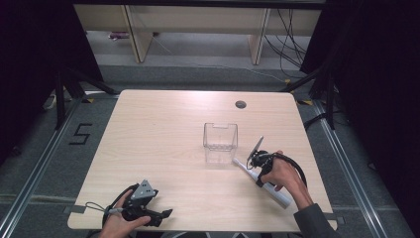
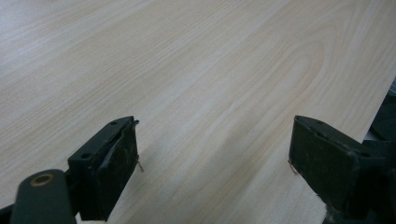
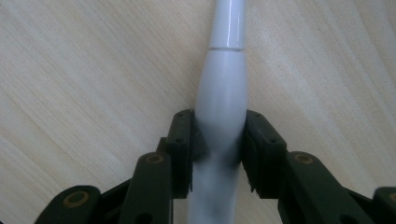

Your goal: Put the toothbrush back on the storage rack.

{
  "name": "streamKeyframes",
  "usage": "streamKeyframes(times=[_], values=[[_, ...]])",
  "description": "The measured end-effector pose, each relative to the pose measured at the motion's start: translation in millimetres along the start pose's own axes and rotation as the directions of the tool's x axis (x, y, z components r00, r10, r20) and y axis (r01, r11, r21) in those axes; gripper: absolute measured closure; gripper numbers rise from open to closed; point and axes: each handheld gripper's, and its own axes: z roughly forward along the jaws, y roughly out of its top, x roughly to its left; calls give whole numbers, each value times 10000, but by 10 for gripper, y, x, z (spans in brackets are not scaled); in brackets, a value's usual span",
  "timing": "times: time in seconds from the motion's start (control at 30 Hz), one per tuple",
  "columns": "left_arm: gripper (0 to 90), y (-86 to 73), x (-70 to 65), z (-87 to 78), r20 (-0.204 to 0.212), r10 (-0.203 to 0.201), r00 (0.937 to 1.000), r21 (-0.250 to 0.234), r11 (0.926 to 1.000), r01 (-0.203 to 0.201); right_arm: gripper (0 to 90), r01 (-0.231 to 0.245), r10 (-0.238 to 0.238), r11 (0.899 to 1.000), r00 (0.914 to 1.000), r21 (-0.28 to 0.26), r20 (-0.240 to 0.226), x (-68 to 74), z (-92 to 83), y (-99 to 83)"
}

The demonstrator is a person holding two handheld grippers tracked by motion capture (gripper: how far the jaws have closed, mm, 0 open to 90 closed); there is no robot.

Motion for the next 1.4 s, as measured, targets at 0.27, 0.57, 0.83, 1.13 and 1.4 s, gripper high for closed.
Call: streamKeyframes(times=[0.27, 0.57, 0.83, 1.13, 1.4], values=[[149, -1, 1, 4, 52, 25, 10000, 7, 10000, -25, 660, -364, 372, 9984, 9992, 443, -174, 7, 1, 32], [149, 0, -3, 14, 60, -19, 10000, 25, 10000, 19, 663, -799, 818, 9936, 9964, 798, -203, 20, -5, 65], [149, -2, 10, 15, -26, -36, 10000, 27, 10000, 36, 666, -744, 759, 9954, 9968, 605, -240, -3, -15, 33], [149, -3, 5, 20, 102, -164, 9998, -69, 9998, 165, 666, -1340, 1318, 9896, 9903, -526, -440, -152, -222, -158], [149, -5, 4, 20, 66, -188, 9998, -108, 9998, 189, 667, -1772, 1698, 9609, 9841, -2126, -530, -306, -447, -347]])
